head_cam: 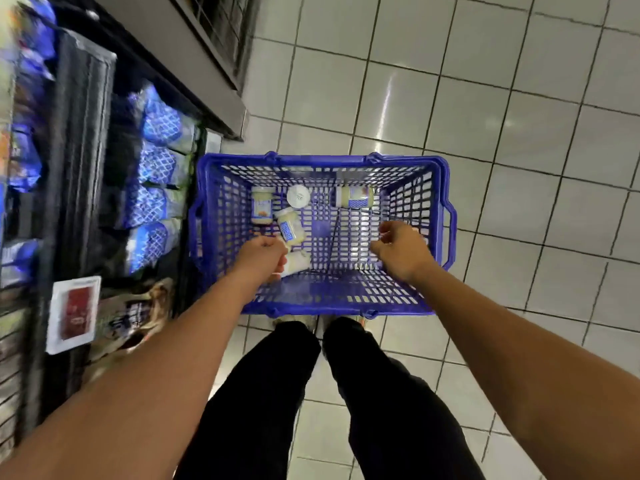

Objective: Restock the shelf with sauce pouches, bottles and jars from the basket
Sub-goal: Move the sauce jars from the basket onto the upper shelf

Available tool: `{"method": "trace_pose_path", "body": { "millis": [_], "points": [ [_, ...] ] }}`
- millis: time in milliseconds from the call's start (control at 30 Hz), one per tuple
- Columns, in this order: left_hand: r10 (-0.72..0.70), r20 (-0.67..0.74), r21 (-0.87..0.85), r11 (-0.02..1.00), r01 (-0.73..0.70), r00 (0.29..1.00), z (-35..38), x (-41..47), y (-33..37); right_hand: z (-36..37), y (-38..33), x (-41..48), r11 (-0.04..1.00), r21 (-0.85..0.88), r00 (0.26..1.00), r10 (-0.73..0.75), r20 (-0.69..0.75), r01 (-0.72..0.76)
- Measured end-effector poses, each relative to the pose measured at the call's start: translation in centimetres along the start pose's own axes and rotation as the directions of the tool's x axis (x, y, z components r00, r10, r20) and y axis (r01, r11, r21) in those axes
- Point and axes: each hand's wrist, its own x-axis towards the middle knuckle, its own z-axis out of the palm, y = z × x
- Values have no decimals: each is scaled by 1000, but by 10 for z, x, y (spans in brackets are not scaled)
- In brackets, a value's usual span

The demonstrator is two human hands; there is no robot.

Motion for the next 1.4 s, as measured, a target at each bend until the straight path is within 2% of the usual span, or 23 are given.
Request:
{"method": "trace_pose_path", "body": {
  "millis": [133,233,467,667,733,833,967,1067,1133,1233,1400],
  "points": [
    [-46,-17,79,996,47,999,27,76,-24,21,27,78,951,-301,998,-68,14,70],
    [-19,-56,131,991,26,998,43,122,-35,32,39,128,888,-442,991,-132,23,128],
    [29,-129,167,986,-7,991,71,192,-34,50,40,214,704,-650,946,-317,73,286],
    [55,-197,246,969,-5,979,78,224,-39,65,46,240,623,-745,949,-311,41,237],
    [47,-235,248,969,14,971,80,231,-41,72,53,240,625,-754,967,-250,50,200],
    [34,-270,241,970,33,962,87,232,-44,81,67,236,737,-660,988,-139,62,145],
    [54,-249,270,963,16,967,89,231,-46,95,78,233,867,-487,994,-93,57,109],
    [52,-205,222,975,-5,977,89,221,-44,102,84,228,935,-349,992,104,78,-70],
    [28,-169,160,987,-1,985,90,209,-44,104,89,218,968,-168,967,213,141,-189],
    [-63,-64,28,998,65,996,89,184,-44,100,90,189,940,166,944,263,199,-297],
    [-75,148,-234,966,109,986,79,129,-34,79,70,124,855,455,960,158,230,-250]
  ]
}}
